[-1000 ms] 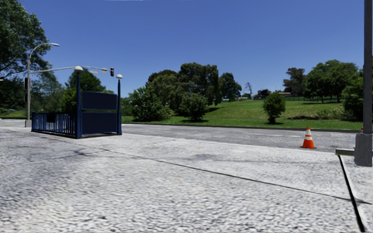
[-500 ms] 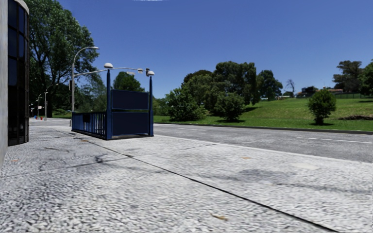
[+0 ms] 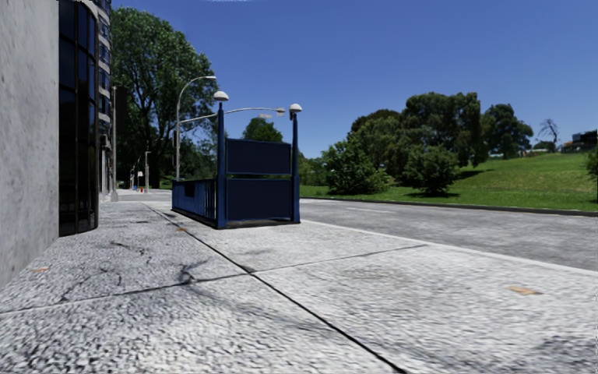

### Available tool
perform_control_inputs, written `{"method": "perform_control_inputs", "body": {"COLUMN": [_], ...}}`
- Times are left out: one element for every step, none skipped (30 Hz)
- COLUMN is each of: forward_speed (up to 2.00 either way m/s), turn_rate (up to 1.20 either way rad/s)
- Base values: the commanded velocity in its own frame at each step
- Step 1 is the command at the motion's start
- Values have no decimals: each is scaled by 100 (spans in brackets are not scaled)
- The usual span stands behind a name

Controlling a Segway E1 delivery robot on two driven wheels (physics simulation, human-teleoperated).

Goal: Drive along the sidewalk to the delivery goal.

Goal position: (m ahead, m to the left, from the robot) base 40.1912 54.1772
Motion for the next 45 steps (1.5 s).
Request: {"method": "perform_control_inputs", "body": {"forward_speed": [200, 200, 200, 200, 200, 200, 200, 200, 200, 200, 200, 200, 200, 200, 200, 200, 200, 200, 200, 200, 200, 200, 200, 200, 200, 200, 200, 200, 200, 200, 200, 200, 200, 200, 200, 200, 200, 200, 200, 200, 200, 200, 200, 200, 200], "turn_rate": [46, 46, 46, 46, 46, 46, 46, 46, 45, 45, 45, 45, 45, 45, 45, 44, 42, 42, 41, 41, 40, 39, 39, 39, 39, 39, 39, 39, 39, 39, 39, 39, 39, 39, 39, 39, 39, 39, 39, 39, 39, 39, 39, 39, 39]}}
